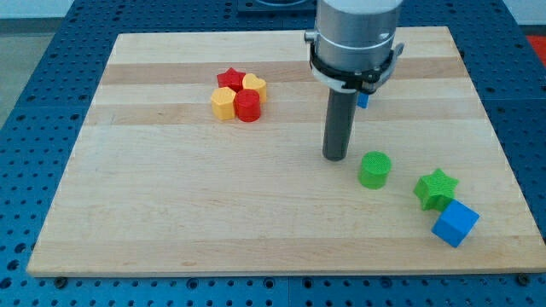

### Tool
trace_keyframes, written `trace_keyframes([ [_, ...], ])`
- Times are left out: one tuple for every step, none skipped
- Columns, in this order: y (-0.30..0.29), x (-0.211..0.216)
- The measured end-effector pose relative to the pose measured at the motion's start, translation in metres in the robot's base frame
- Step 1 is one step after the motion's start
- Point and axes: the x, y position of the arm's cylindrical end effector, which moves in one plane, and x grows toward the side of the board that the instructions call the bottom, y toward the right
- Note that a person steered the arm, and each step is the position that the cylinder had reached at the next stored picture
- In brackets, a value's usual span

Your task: Move the green circle close to the green star

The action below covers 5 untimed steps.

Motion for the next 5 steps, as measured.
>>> trace_keyframes([
  [0.018, 0.006],
  [0.021, 0.028],
  [0.024, 0.045],
  [0.035, 0.063],
  [0.042, 0.075],
])
